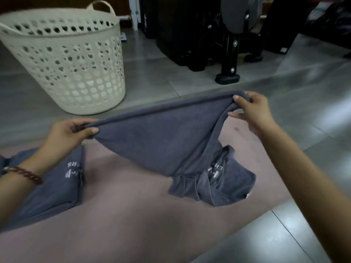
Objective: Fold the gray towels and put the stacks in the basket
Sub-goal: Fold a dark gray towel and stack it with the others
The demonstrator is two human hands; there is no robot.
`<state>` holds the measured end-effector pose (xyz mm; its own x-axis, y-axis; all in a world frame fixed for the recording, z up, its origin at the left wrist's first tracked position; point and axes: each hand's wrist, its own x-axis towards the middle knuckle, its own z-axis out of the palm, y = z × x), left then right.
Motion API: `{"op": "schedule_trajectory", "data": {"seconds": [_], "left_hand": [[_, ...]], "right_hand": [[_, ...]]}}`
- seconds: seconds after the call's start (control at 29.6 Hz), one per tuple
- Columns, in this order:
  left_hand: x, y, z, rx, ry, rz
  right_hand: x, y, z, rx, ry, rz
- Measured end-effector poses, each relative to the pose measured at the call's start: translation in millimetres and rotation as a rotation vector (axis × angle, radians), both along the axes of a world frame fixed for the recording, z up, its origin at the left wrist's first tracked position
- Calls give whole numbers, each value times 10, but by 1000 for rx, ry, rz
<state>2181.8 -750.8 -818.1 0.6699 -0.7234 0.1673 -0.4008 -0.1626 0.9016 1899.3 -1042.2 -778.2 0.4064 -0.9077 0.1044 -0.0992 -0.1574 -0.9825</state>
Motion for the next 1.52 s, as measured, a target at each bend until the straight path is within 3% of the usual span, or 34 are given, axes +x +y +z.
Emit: {"op": "schedule_trajectory", "data": {"seconds": [0.17, 0.37, 0.61, 0.85, 1.01, 1.15, 1.32, 1.39, 1.52], "left_hand": [[295, -590, 599, -116, -100, 148], [815, -1290, 2392, -300, -278, 444], [842, -1559, 4494, -597, -179, 403], [556, -1451, 5631, -696, -421, 437], [584, -1461, 5588, -624, -487, 423], [599, -1441, 5159, -594, -481, 518], [587, -1397, 4646, -620, -337, 682], [599, -1365, 4392, -545, -382, 612], [527, -1275, 3766, -264, -591, 261]], "right_hand": [[485, -499, 473, 95, -206, -196], [1122, -959, 2210, -64, -415, -295], [1184, -800, 4339, -183, -657, -375], [880, -580, 5452, -393, -653, -344], [855, -689, 5243, -401, -598, -308], [1013, -732, 4687, -365, -552, -309], [1162, -661, 4131, -550, -409, -366], [1130, -581, 3904, -629, -327, -385], [1101, -491, 3254, -718, -97, -371]]}}
